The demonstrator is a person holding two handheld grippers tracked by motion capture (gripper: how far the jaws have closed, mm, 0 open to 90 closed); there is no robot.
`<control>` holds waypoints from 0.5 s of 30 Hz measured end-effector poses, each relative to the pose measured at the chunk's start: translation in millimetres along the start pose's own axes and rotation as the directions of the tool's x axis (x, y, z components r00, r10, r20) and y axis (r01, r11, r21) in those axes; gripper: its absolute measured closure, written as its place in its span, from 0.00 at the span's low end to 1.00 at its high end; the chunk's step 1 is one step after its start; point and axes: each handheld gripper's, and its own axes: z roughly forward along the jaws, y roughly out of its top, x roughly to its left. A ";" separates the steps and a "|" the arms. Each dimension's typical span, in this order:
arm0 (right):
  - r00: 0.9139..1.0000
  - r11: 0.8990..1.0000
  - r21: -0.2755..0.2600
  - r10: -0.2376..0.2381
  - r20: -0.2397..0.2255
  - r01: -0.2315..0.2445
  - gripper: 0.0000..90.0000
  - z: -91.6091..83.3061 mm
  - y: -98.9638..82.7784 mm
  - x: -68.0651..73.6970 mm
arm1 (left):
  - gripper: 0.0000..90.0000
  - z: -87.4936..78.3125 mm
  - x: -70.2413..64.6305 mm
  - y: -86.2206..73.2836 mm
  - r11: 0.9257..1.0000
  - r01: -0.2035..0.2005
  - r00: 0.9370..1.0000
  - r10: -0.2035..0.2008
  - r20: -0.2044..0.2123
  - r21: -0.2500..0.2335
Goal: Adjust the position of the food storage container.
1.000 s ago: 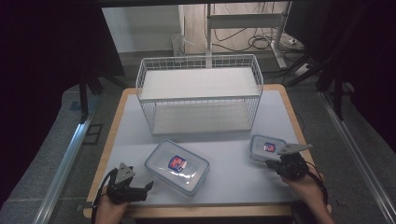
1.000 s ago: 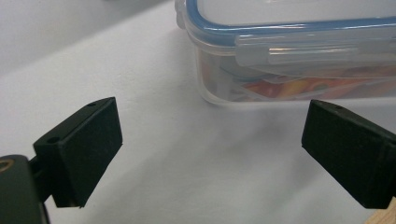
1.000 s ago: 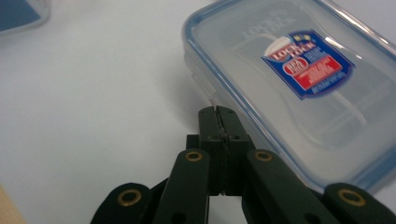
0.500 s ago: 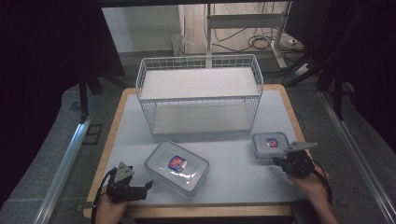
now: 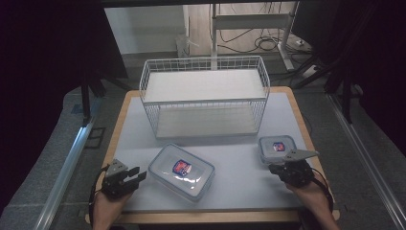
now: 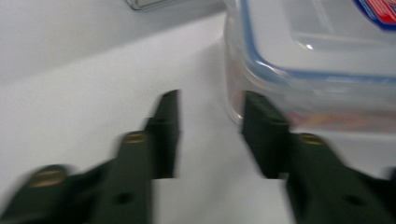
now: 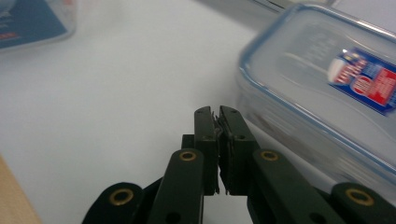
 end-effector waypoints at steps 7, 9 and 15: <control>0.999 1.000 -0.023 -0.021 -0.036 0.020 0.96 2.1 5.2 15.8 | 1.00 24.3 -11.2 7.9 0.995 -0.077 0.997 0.077 0.004 0.057; 0.999 0.999 -0.024 -0.023 -0.043 0.022 0.97 2.7 5.4 17.2 | 1.00 24.2 -10.6 7.1 0.996 -0.064 0.998 0.063 0.017 0.054; 0.991 0.999 -0.010 -0.051 -0.123 0.050 0.99 10.0 8.5 34.5 | 1.00 25.9 -28.0 6.8 0.995 -0.077 0.993 0.070 0.094 0.064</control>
